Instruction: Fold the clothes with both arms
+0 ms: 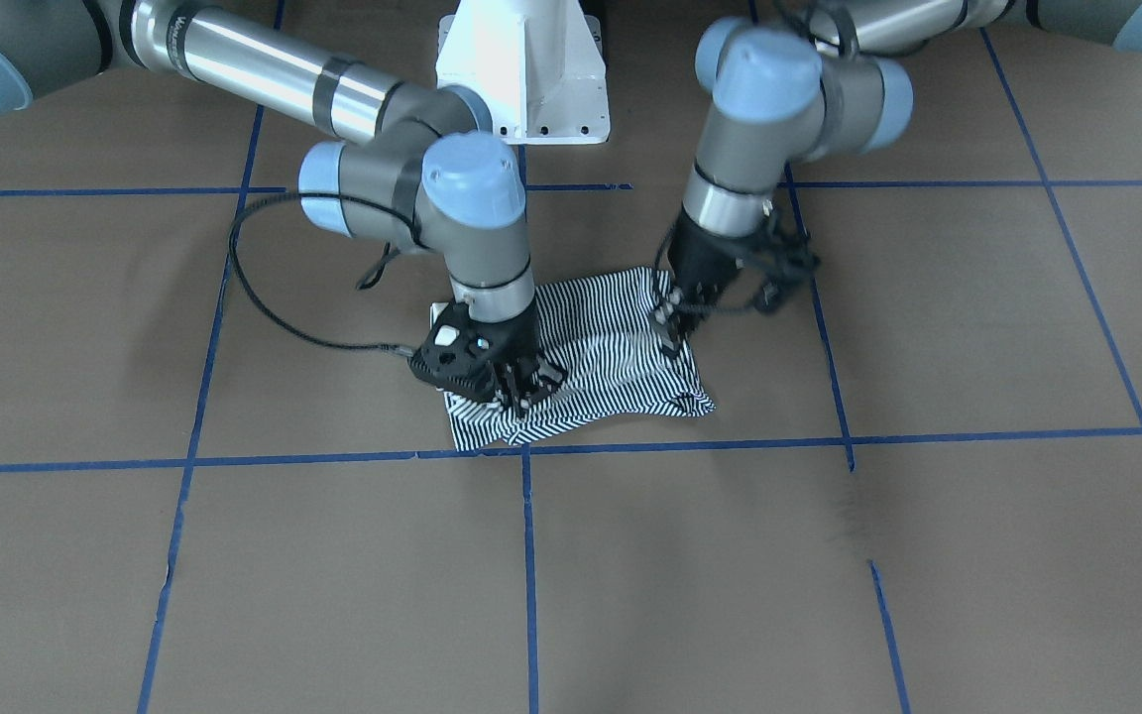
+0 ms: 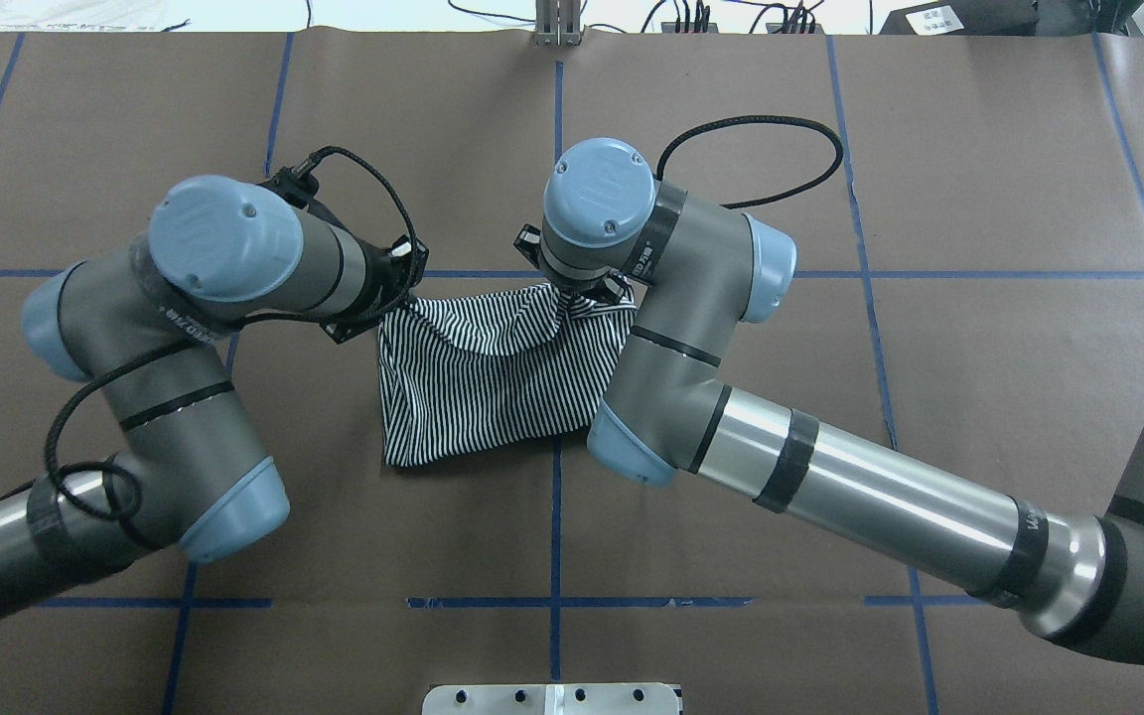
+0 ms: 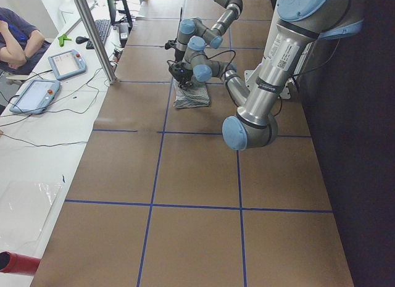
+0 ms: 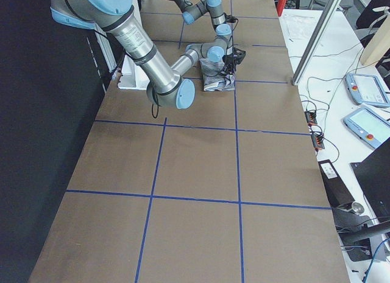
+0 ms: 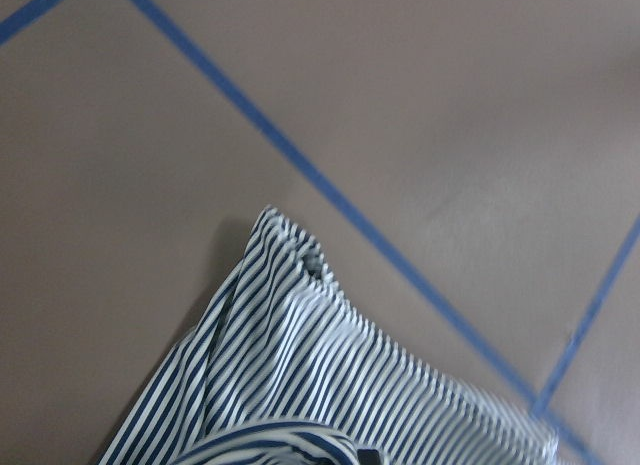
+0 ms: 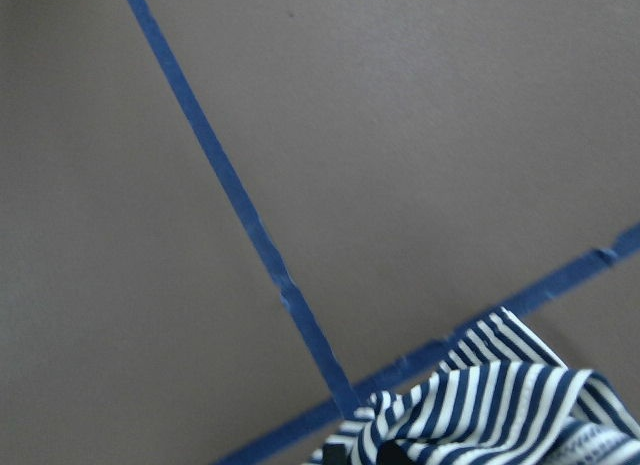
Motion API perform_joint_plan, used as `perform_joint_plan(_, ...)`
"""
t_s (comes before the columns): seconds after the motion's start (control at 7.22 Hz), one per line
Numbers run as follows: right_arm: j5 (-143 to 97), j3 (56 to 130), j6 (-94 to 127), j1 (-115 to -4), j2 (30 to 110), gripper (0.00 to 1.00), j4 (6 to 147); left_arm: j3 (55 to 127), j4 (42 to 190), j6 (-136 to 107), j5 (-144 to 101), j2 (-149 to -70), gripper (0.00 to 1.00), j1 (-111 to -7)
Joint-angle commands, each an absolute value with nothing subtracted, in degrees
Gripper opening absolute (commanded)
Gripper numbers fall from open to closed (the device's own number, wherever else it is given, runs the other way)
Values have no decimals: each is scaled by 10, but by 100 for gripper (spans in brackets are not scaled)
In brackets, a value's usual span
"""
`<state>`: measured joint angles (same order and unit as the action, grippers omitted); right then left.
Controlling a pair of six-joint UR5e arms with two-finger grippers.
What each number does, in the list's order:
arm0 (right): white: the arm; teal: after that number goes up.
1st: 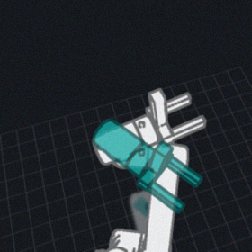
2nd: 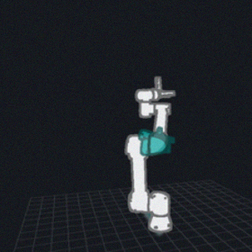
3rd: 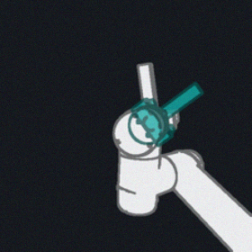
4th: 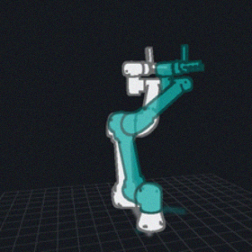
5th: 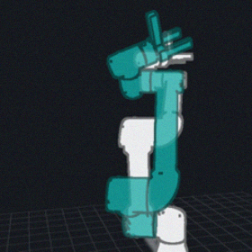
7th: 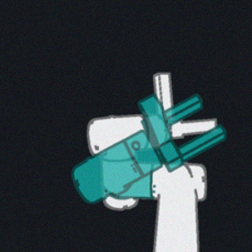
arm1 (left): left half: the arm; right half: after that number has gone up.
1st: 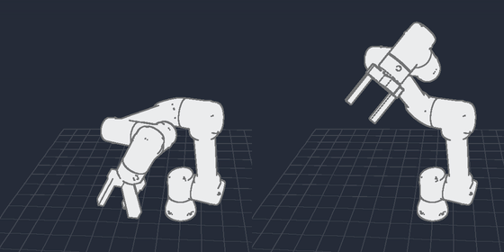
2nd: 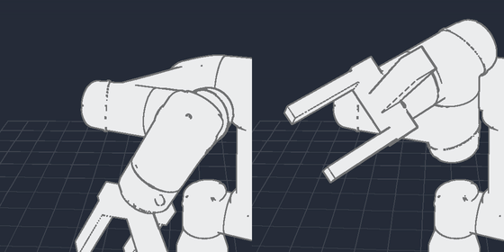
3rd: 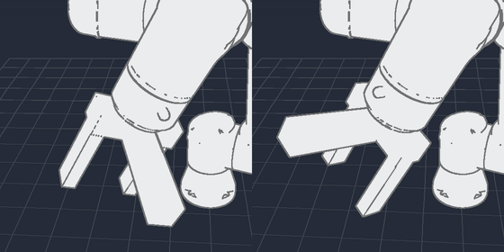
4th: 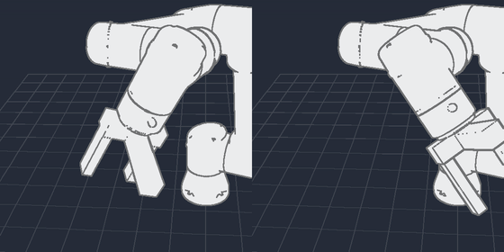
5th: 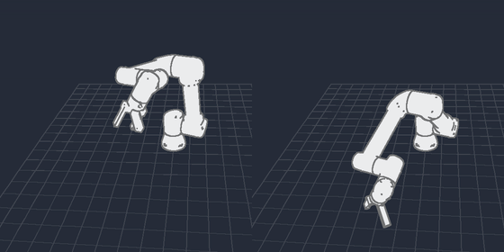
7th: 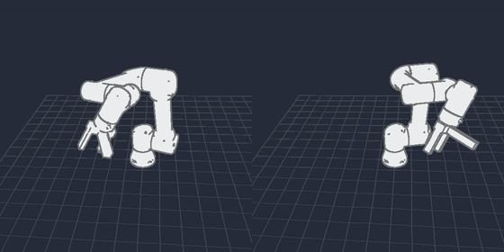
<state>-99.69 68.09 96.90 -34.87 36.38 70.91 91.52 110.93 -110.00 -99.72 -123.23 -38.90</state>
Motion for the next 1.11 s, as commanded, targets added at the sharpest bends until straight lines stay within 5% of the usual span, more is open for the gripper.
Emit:
perform_joint_plan(0.0, -996, 576, 892, -385, 320, 100, 635, 803, 1184, -1008, -998, -1264, 100, -445)
perform_joint_plan(0.97, -1091, 635, 818, -386, 318, 100, 789, 862, 1173, -983, -1075, -1239, 100, -468)
